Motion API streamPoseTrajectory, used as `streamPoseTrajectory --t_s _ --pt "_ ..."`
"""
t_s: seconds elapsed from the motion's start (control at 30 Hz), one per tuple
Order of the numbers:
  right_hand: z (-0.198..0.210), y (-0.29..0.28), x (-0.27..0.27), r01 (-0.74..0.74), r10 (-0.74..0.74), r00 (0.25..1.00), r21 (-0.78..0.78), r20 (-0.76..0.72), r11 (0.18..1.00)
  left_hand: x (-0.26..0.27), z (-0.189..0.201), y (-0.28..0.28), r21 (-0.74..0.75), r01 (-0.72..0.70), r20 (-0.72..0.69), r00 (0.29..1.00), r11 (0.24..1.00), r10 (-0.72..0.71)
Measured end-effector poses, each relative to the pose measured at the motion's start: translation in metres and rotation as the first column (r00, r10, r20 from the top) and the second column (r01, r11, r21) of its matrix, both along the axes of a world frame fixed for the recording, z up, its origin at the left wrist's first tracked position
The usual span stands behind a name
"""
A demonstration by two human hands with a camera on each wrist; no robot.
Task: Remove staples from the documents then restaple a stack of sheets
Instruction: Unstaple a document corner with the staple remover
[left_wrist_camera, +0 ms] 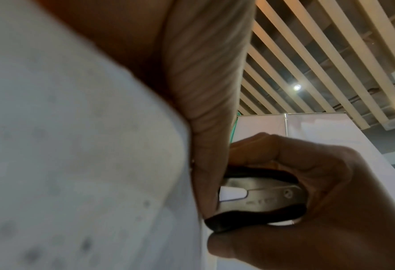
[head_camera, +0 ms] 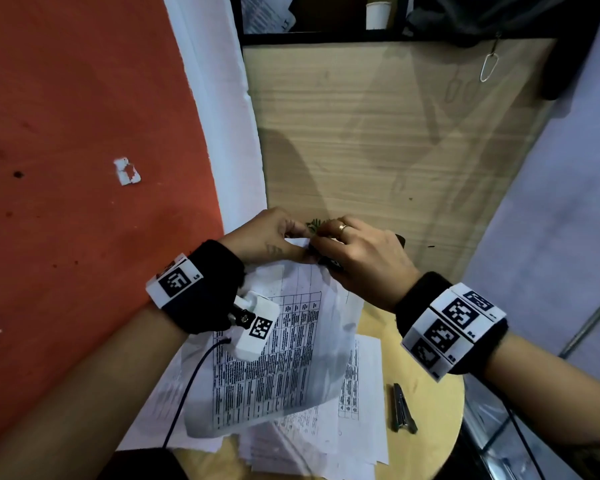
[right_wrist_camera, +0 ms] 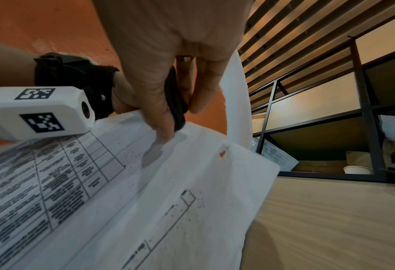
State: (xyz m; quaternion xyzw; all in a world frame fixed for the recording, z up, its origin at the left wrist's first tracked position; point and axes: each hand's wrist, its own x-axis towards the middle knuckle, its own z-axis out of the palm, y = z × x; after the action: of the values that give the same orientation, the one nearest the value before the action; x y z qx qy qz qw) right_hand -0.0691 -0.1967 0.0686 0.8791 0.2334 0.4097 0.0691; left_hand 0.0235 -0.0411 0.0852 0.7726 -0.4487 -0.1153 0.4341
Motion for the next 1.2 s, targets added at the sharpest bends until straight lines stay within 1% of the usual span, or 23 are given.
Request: streamPoseTrajectory --t_s 0.13,0.43,0.53,0.63,0.8,0.9,0.97,1.07,1.2 --pt "0.001 0.001 0.002 0.006 -0.006 1.0 -0.036 -0.003 0.999 0.001 -0.001 0.002 0.007 -0.007 -0.013 1.0 1.0 0.007" --pt "-0.001 -0.001 0.008 -0.047 0.047 0.999 -0.046 0.009 0.998 0.003 -0.004 0.004 0.019 0.001 -0.067 0.998 1.0 0.0" --pt "0.001 0.0 0.009 -0.071 0.071 0.997 -0.022 -0.031 0.997 0.003 -0.005 0.005 0.007 0.025 -0.09 0.996 1.0 -0.024" --pt "0.004 -0.001 0.01 -0.118 0.117 0.988 0.004 -0.103 0.993 0.003 -0.006 0.007 0.014 0.051 -0.1 0.994 0.999 -0.05" --pt "0.014 -0.002 0.01 -0.135 0.131 0.967 -0.001 -0.22 0.991 0.002 -0.004 0.006 0.022 0.099 -0.111 0.989 0.995 -0.096" --pt "0.019 -0.005 0.009 -0.153 0.153 0.953 0.019 -0.263 0.988 0.001 -0.004 0.004 0.028 0.11 -0.122 0.987 0.993 -0.106" --pt "0.021 -0.007 0.009 -0.142 0.149 0.951 0.042 -0.27 0.989 0.002 -0.006 0.004 0.014 0.099 -0.128 0.987 0.995 -0.096" --pt "0.02 -0.014 0.008 -0.102 0.125 0.965 0.109 -0.232 0.989 0.003 -0.009 0.002 -0.044 0.056 -0.16 0.985 0.997 -0.062" --pt "0.009 -0.021 0.006 -0.098 0.156 0.97 0.288 -0.185 0.952 0.001 -0.011 0.0 -0.123 0.045 -0.204 0.977 0.991 -0.07"
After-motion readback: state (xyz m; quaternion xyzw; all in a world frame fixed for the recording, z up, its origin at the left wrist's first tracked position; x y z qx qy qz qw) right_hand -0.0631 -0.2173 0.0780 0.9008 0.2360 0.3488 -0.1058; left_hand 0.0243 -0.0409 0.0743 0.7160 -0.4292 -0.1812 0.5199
